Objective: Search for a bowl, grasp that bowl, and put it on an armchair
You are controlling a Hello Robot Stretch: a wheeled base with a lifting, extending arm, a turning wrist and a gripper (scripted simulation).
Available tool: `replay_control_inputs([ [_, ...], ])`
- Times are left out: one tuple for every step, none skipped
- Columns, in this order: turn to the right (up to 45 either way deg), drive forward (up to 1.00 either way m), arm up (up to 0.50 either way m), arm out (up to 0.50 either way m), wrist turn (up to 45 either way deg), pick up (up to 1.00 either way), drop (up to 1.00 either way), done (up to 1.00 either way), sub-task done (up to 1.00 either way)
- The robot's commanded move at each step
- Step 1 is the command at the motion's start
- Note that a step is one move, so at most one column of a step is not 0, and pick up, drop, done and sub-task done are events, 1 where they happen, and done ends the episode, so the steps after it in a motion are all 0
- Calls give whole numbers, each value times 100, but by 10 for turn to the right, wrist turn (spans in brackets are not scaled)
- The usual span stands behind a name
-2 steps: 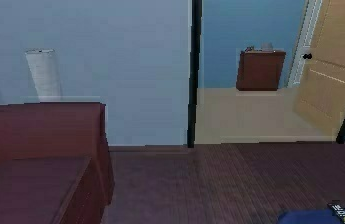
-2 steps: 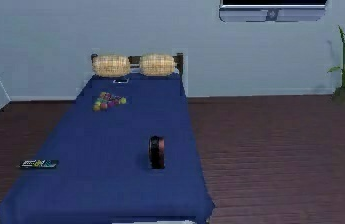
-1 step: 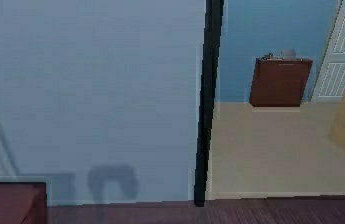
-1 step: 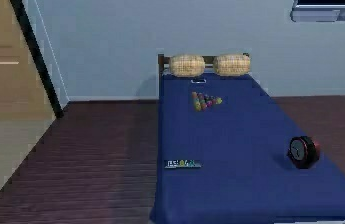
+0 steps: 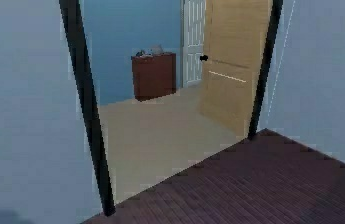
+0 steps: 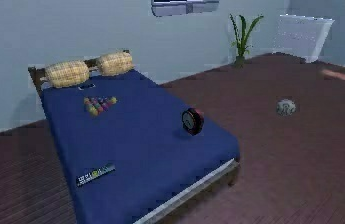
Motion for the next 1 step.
replay_control_inputs([
  [0, 100, 0, 0, 0, 0, 0, 0, 0],
])
